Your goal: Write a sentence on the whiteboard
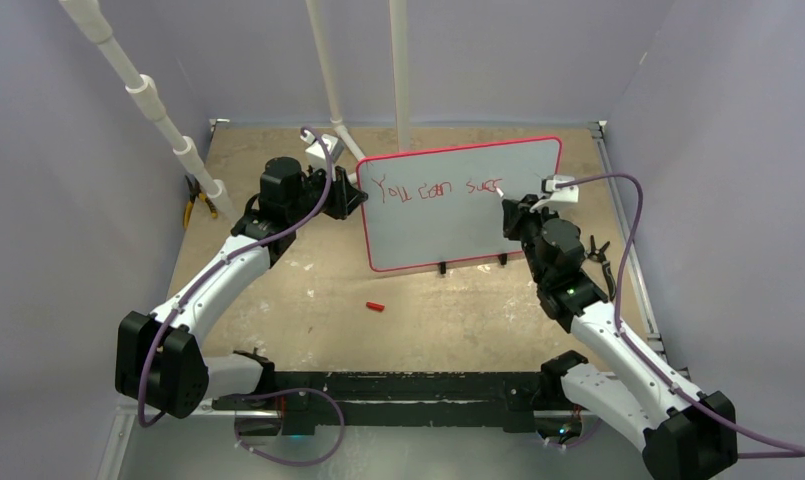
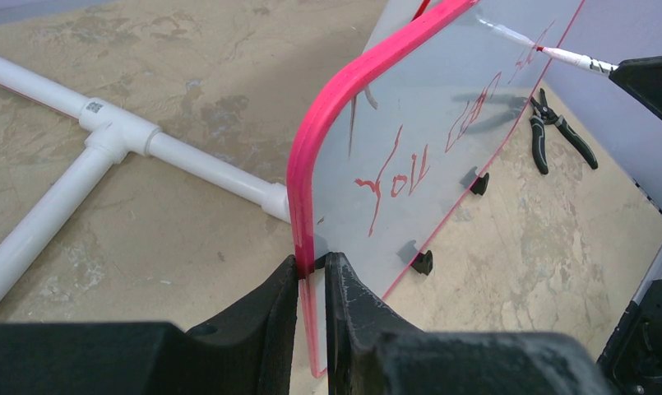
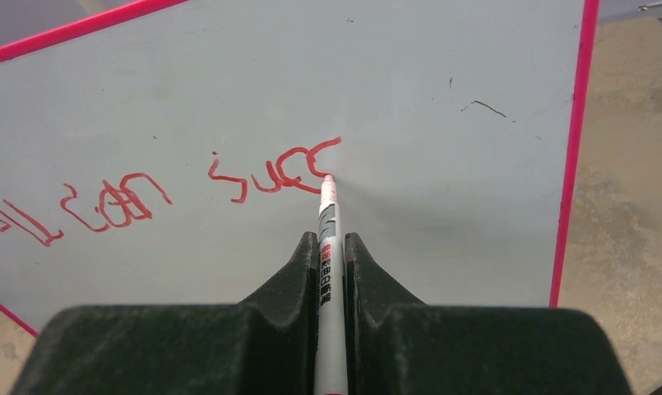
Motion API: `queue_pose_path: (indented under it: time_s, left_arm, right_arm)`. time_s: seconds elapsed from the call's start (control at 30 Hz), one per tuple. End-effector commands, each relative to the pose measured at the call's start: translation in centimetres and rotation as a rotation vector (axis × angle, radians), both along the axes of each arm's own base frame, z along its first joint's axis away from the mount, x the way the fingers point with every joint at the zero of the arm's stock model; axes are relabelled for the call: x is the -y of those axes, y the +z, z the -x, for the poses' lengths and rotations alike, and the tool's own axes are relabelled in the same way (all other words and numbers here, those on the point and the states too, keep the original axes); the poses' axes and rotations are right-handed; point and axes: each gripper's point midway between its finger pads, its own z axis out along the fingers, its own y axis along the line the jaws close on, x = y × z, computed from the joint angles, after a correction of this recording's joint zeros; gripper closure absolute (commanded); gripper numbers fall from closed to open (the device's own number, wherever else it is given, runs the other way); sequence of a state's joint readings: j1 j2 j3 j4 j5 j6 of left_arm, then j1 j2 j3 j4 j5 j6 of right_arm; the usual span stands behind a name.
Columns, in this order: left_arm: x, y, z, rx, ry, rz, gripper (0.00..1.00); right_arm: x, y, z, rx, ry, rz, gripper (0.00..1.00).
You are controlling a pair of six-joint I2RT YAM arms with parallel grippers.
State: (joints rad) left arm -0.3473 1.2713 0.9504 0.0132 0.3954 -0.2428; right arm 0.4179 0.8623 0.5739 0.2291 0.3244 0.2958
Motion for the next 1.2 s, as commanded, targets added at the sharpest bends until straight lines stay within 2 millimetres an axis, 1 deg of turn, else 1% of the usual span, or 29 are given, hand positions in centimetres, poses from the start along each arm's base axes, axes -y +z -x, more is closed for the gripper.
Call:
queue_pose_path:
  time_s: [0.0,0.17,0.3,0.47,0.63,0.77,0.93,1.17]
  left_arm:
    - [0.2,1.5,0.5,0.053,-0.027,0.018,0.84]
    - [0.2,1.6,0.5,0.055,-0.027,0.018,0.84]
    - [0.2,1.6,0.5,0.055,-0.025,0.019,0.84]
    - [0.2,1.5,0.5,0.054,-0.026,0.017,0.84]
    - [0.2,1.6,0.5,0.056,-0.025,0.015,0.84]
    - [0.2,1.5,0.5,0.055,-0.024,0.014,0.84]
    - [0.2,1.6,0.5,0.055,-0.025,0.015,0.84]
    - [0.2,1.6,0.5,0.057,-0.026,0.013,0.84]
  right_arm:
    - [1.5,0.6,-0.2,0.000,-0.085,-0.002,1.00]
    - [2.0,1.4,0.1,0.024,-0.104,-0.014,1.00]
    - [2.3,2.7,0.8,0.078,-0.102,-0.039,1.00]
    - [2.3,2.9,0.4,0.079,-0.109,-0.033,1.00]
    - [2.1,3.7,-0.2,0.102,-0.108,-0.030,1.00]
    - [1.9,3.4,-0.5,0.097,-0.109,-0.026,1.00]
    - [2.4,3.0,-0.7,0.083,-0.141,-0.022,1.00]
    - [3.0,3.2,-0.7,0.084,-0.174,-0.028,1.00]
